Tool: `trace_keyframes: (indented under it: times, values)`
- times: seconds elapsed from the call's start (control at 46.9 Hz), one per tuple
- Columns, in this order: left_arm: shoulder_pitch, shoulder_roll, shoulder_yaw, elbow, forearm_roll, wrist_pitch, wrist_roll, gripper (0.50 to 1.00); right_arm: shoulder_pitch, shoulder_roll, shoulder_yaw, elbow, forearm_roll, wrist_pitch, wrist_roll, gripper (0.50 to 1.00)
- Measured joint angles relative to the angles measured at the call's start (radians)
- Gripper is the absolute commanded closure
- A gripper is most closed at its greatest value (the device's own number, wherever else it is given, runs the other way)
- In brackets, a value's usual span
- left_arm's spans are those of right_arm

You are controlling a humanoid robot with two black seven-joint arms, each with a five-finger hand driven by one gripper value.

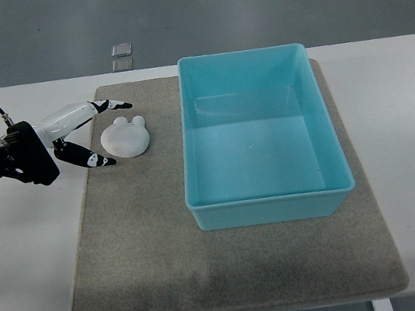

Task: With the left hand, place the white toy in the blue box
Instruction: 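Close the left hand fingers around the white bunny toy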

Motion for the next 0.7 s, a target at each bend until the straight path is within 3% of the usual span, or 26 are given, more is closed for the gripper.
trace_keyframes:
  times: [0.362,0.704]
  values:
    - [-0.002,-0.051,0.005,0.077,0.063,0.044,0.003,0.606,0.0,0.0,0.0,0.0,0.0,0.0,0.0,0.564]
    - [-0.003,-0.094,0.013,0.127,0.063,0.045,0.003,0.651,0.0,0.0,0.0,0.0,0.0,0.0,0.0,0.564]
